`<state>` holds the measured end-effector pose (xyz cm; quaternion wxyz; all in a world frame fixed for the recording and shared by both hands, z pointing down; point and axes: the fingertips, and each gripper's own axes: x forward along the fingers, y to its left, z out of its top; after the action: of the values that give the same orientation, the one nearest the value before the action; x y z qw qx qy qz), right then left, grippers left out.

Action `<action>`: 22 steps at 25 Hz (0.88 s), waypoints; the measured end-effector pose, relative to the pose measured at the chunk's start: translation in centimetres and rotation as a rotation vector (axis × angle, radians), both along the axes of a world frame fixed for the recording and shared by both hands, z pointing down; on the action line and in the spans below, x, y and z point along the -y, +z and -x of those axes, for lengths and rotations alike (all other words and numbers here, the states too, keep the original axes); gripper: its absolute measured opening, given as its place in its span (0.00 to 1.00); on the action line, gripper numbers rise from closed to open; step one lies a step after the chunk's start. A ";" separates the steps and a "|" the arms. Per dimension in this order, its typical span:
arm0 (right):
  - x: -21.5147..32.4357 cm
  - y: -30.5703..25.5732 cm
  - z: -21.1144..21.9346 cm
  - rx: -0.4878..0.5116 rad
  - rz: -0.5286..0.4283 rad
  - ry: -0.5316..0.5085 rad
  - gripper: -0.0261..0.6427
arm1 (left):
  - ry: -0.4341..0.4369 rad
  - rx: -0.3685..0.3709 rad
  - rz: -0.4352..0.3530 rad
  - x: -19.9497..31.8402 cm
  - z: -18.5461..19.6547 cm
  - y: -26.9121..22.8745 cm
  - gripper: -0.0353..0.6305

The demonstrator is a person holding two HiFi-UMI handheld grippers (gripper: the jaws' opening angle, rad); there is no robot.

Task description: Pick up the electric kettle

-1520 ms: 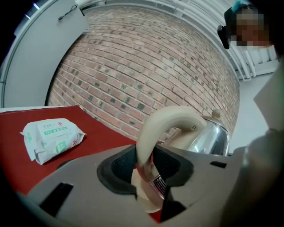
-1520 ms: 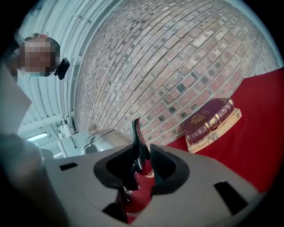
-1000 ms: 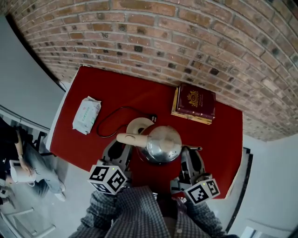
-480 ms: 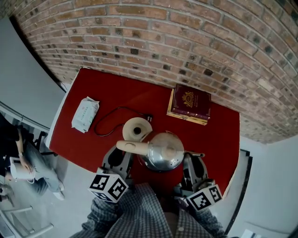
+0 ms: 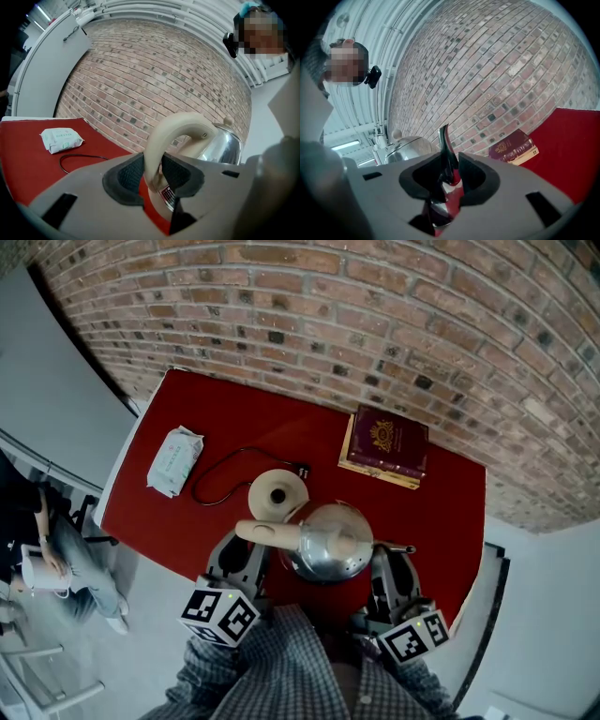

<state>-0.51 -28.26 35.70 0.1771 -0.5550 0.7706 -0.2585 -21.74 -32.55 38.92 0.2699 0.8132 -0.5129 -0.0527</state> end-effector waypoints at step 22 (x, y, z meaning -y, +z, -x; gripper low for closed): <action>-0.2 0.2 0.1 -0.021 0.001 0.006 0.21 | 0.022 -0.013 0.016 0.5 -0.1 0.4 0.24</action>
<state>-0.63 -28.05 35.89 0.1695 -0.5600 0.7706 -0.2528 -21.65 -33.01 39.37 0.2800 0.8164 -0.5024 -0.0508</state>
